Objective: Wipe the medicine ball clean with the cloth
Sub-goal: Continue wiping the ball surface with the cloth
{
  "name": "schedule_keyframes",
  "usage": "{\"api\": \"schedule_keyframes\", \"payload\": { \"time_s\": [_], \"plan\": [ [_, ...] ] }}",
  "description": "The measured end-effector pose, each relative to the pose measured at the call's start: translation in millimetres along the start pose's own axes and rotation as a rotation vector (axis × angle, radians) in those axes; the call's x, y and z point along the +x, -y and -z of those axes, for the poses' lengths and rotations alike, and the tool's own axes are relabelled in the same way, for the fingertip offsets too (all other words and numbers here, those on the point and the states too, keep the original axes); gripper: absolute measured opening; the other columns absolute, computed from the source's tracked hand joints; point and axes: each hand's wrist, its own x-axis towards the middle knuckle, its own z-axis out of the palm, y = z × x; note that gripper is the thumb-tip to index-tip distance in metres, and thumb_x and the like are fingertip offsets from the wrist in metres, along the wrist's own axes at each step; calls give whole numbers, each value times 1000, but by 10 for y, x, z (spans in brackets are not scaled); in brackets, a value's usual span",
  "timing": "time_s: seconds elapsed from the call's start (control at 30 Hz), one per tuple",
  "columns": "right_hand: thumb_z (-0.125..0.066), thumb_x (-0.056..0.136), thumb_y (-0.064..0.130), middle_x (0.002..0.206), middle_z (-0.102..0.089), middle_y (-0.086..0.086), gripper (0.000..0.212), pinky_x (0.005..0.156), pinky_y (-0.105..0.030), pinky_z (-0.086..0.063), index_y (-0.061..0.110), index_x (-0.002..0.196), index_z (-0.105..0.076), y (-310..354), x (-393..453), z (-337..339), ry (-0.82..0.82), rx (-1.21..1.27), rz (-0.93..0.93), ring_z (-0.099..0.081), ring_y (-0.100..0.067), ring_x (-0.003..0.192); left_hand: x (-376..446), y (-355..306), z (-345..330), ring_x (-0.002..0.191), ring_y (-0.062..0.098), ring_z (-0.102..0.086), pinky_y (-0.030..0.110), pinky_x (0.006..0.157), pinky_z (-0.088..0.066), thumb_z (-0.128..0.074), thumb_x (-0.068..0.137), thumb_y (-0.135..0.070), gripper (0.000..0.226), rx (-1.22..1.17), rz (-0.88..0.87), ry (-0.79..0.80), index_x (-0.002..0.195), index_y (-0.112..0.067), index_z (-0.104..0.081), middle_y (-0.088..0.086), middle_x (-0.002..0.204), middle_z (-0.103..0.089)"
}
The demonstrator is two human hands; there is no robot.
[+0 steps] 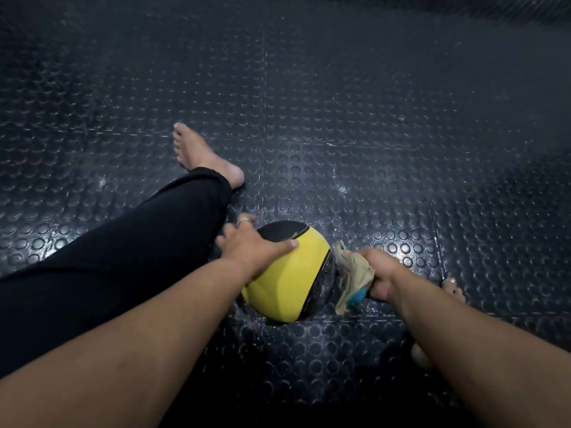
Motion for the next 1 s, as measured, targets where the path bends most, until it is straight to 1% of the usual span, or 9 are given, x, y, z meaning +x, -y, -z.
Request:
{"api": "schedule_keyframes", "payload": {
  "time_s": [0.13,0.27,0.37,0.43,0.5,0.57,0.67,0.83,1.0],
  "plan": [
    [-34,96,13,61,-44,-5,31,57,-30,-39,7,70,-51,-67,-8,-124,-76,119,-6,-41,-17,55,53,55,-8,129,39,-42,59,103,-41,-86,61,-55,112,-349,211,258,148,-25,-23,11,149,-33],
    [-40,94,10,61,-44,-3,23,54,-27,-41,9,73,-50,-72,6,-173,-63,60,71,-44,-17,51,32,20,31,122,43,-47,70,92,-43,-83,68,-50,106,-415,243,295,147,-20,-20,12,142,-39],
    [-44,91,9,54,-49,-5,22,52,-28,-43,7,71,-52,-2,-51,-178,-69,23,121,-48,-18,43,54,33,21,114,33,-50,57,95,-48,-86,66,-43,100,-462,135,223,143,-23,-26,6,132,-43],
    [-47,89,7,47,-51,-4,25,51,-27,-42,6,65,-53,58,-106,-162,-80,19,169,-48,-19,38,39,18,40,112,26,-51,46,98,-48,-92,50,-46,110,-462,52,187,138,-27,-29,3,133,-45],
    [-50,87,5,44,-52,-4,25,52,-28,-43,5,63,-56,94,-130,-127,-86,0,214,-49,-18,35,40,13,50,117,25,-50,44,102,-46,-88,29,-55,127,-420,2,178,138,-30,-28,2,135,-43],
    [-52,87,5,44,-53,-4,24,52,-28,-41,5,63,-57,75,-142,-107,-70,-70,227,-49,-18,37,52,44,28,124,27,-46,44,106,-42,-86,24,-56,138,-320,-20,202,144,-33,-21,5,140,-39],
    [-52,87,2,54,-52,-6,23,51,-26,-38,9,65,-54,-11,-141,-101,-35,-301,279,-48,-19,47,-41,62,-20,134,35,-33,44,112,-35,-92,51,-41,134,-80,-22,262,151,-41,-2,15,148,-25],
    [-55,87,4,62,-53,-7,21,55,-26,-38,11,68,-53,-35,-131,-118,-2,-440,345,-49,-19,54,-146,-44,-118,147,35,16,51,120,-13,-89,64,-35,133,207,-219,242,150,-46,12,5,159,23],
    [-57,89,14,70,-57,-3,16,66,-28,-40,17,73,-53,-34,-114,-290,-23,-618,480,-52,-19,67,-160,-79,-155,147,38,18,50,118,-11,-85,72,-37,130,249,-151,203,152,-33,18,7,158,28]
  ]
}}
